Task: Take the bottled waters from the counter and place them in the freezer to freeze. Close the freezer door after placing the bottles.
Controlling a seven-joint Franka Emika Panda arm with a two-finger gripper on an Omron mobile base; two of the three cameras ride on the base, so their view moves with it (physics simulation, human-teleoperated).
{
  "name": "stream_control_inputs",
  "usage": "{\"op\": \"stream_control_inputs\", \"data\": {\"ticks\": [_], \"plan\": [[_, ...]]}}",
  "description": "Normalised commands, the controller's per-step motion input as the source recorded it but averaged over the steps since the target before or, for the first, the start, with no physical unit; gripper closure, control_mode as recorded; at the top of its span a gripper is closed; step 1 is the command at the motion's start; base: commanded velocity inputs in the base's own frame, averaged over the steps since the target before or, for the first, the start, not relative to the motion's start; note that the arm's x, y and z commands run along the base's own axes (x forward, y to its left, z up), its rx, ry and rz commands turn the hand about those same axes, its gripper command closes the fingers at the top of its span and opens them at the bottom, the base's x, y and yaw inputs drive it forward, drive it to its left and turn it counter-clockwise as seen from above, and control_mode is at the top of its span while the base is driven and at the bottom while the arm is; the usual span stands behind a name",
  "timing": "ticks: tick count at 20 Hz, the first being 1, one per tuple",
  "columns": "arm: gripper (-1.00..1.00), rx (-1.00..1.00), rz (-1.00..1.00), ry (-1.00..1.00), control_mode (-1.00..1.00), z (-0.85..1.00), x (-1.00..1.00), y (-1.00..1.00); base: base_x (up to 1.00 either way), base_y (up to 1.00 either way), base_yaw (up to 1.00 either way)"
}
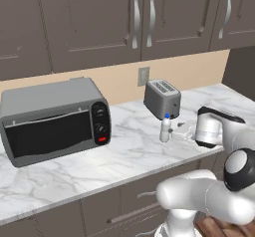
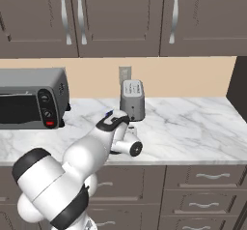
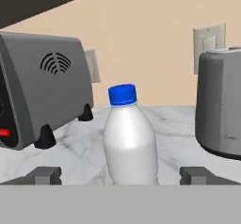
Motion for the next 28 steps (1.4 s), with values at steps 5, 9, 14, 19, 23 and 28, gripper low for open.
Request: {"op": "stream_control_inputs", "data": {"ticks": [5,9,14,19,23,28], "plan": [[-1.00,0.00,0.00,0.00,-1.00,-0.01,0.06,0.03,0.00,0.00,0.00],[-1.00,0.00,0.00,0.00,-1.00,0.00,0.03,0.00,0.00,0.00,0.00],[-1.00,0.00,0.00,0.00,-1.00,0.00,0.14,0.00,0.00,0.00,0.00],[-1.00,0.00,0.00,0.00,-1.00,0.00,0.11,0.02,0.00,0.00,0.00],[-1.00,0.00,0.00,0.00,-1.00,0.00,0.00,0.07,0.00,0.00,0.00],[-1.00,0.00,0.00,0.00,-1.00,0.00,0.00,0.01,0.00,0.00,0.00]]}}
